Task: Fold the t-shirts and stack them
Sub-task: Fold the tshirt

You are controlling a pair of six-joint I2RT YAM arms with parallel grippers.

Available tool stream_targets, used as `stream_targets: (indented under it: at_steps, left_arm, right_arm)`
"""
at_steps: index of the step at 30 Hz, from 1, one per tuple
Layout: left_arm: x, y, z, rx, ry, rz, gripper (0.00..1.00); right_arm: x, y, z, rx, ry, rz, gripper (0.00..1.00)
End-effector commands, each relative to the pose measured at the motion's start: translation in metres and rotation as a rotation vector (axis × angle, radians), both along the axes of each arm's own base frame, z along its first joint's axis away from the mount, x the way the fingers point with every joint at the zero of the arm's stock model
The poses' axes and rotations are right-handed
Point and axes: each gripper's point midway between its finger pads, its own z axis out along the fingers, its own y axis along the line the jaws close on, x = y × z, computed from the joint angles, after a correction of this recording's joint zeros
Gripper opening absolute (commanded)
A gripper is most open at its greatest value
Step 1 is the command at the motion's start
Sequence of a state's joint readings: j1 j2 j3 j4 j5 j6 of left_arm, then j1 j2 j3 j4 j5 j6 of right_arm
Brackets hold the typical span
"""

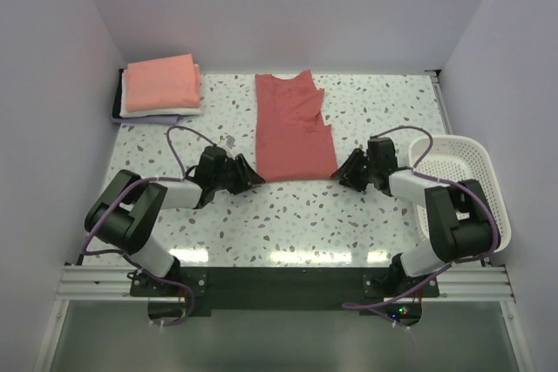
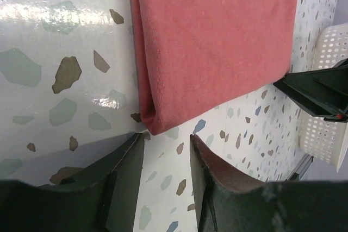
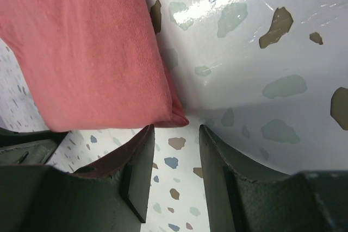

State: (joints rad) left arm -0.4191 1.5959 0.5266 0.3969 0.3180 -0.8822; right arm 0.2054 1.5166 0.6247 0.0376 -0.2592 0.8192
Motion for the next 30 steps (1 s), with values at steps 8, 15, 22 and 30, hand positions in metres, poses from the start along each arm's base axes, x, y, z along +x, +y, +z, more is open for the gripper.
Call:
stream_targets:
  at_steps: [8,15,22,30]
  left_arm:
    - [0.0008,0.0007,-0.0145,0.024,0.022,0.042,0.36]
    - [0.0034,-0.0028,-0.0162,0.025,0.027,0.05,0.29]
    - [0.0052,-0.0043,-0.013,0.027,0.019,0.054,0.26]
    - [0.0066,-0.0036,-0.0134,0.038,0.016,0.052,0.19]
  right_arm:
    - [0.0141,-0.0045,0.0005,0.016,-0.073,-0.082,0.41]
    - [0.0165,-0.0028,-0.0026,0.042,-0.079,-0.1,0.41]
    - [0.0184,-0.0013,-0.0033,0.059,-0.092,-0.107,0.41]
    - [0.0171,0.0012,-0.007,0.069,-0.082,-0.101,0.21]
